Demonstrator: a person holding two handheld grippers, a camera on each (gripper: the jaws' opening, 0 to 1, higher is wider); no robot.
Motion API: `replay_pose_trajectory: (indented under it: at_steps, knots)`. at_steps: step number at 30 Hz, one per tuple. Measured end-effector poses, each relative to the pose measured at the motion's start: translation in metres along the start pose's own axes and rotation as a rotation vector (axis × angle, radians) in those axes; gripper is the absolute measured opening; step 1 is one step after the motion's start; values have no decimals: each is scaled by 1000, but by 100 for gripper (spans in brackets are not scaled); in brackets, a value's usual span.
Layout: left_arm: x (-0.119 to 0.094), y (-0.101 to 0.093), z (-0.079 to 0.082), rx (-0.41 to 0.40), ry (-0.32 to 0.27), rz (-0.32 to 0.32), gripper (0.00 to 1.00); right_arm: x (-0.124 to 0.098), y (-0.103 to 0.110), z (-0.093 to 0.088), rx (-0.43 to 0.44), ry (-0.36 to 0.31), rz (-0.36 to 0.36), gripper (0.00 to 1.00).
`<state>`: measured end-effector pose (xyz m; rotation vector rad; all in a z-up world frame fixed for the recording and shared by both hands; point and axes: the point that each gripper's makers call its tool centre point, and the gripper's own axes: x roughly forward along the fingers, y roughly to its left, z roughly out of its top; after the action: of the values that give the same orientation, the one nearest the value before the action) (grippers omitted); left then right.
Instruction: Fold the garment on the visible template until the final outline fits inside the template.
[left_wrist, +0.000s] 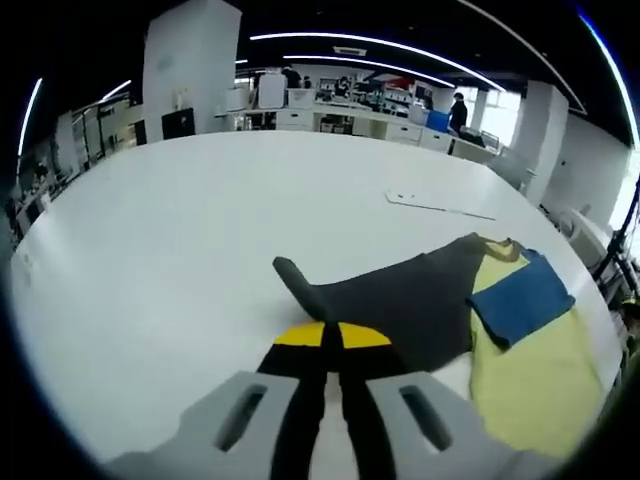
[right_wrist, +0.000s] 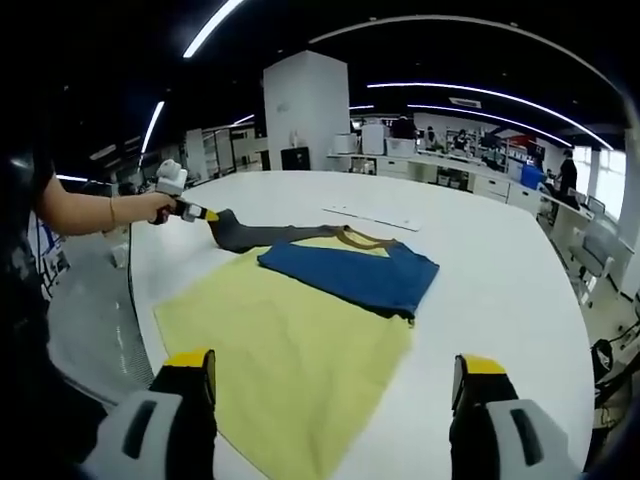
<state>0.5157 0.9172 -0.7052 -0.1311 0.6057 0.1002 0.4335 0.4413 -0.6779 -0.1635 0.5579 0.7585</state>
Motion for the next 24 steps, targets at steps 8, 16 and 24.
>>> replay_pose_trajectory:
  at_steps: [8,16,24]
  knots:
    - [-1,-28,26,2,-34,-52,0,0,2,-3,-1,4,8,100]
    - [3,-60,48,-7,-72,-116,0,2,4,-5,1,1,10,100]
    - [9,-95,63,9,-94,-176,0,2,6,-6,5,1,16,100]
